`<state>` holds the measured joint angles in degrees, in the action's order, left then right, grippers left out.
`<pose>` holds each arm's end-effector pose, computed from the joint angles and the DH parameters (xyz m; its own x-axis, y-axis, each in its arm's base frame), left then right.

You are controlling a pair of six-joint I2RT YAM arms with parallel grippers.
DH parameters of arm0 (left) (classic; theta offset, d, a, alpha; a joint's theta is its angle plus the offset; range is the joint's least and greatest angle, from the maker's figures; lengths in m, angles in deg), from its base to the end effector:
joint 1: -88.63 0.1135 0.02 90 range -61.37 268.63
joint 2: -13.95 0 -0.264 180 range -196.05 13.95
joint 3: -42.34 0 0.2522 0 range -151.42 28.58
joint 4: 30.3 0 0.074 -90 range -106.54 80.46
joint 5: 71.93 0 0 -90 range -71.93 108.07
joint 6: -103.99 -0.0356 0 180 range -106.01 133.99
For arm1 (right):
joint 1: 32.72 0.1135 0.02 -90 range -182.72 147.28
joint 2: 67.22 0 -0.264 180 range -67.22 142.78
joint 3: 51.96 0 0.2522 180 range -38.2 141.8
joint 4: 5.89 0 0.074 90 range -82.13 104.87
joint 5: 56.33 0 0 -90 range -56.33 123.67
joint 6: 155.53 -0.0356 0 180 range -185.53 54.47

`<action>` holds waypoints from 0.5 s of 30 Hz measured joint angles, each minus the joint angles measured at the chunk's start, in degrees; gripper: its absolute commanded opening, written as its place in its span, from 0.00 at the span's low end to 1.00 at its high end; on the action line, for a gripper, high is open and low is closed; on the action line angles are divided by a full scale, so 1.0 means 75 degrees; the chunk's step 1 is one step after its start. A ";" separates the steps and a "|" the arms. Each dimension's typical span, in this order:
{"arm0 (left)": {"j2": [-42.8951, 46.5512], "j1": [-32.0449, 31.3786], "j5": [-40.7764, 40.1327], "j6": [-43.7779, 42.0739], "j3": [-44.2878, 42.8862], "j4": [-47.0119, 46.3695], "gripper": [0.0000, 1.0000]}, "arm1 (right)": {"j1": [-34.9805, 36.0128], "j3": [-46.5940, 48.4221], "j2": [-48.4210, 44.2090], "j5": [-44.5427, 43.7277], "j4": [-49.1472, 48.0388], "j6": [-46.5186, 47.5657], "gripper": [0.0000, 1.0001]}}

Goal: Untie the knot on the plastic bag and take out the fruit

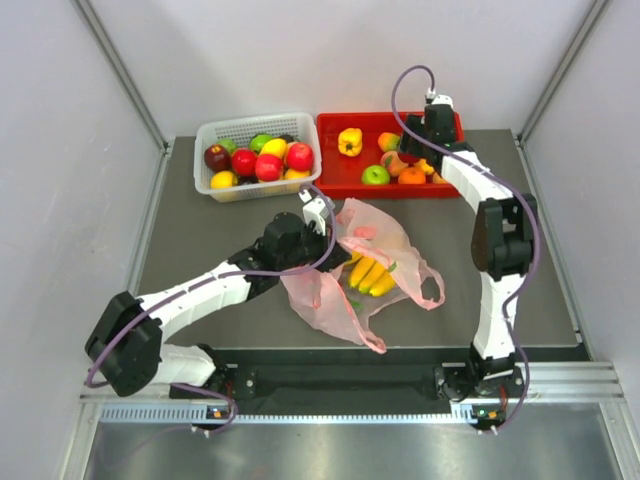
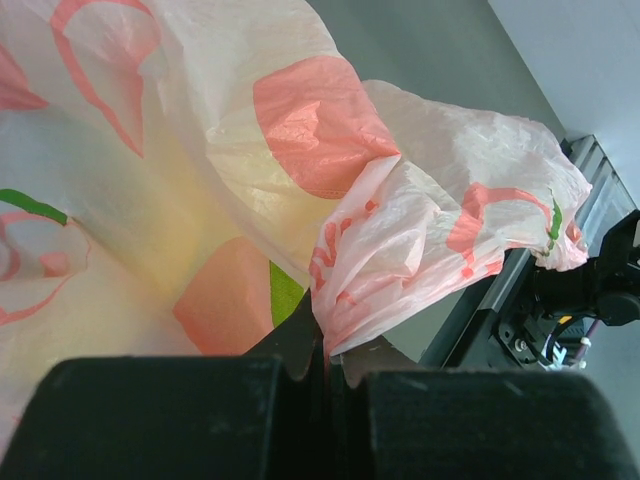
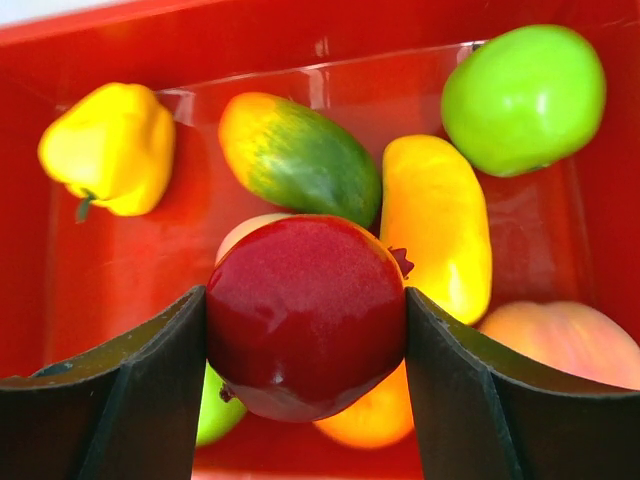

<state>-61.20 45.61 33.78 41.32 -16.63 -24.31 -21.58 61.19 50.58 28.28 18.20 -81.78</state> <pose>0.2090 -0.2082 0.2575 -0.6308 -0.0159 -0.7758 0.6197 0.5915 -0.5159 0.4819 0.0915 0.2740 -0.4841 0.1886 -0.8544 0.0249 0.9791 0.2020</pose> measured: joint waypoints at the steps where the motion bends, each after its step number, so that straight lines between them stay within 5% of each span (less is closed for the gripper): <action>1: -0.0003 0.0003 0.0017 -0.0009 0.0000 0.0000 0.00 | -0.0003 0.0248 0.0277 0.0003 0.0064 0.0017 0.32; 6: -0.0003 0.0003 0.0012 -0.0070 0.0000 -0.0012 0.00 | -0.0026 0.1072 0.1014 -0.0012 0.0417 0.0070 0.99; 15: -0.0052 0.0003 -0.0020 -0.0087 0.0070 -0.0323 0.00 | -0.0067 0.1314 0.0248 -0.0134 0.0682 0.0393 1.00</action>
<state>-61.60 45.63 33.62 40.66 -16.11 -26.74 -22.08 71.05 52.44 27.27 23.31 -78.83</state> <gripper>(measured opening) 0.013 0.993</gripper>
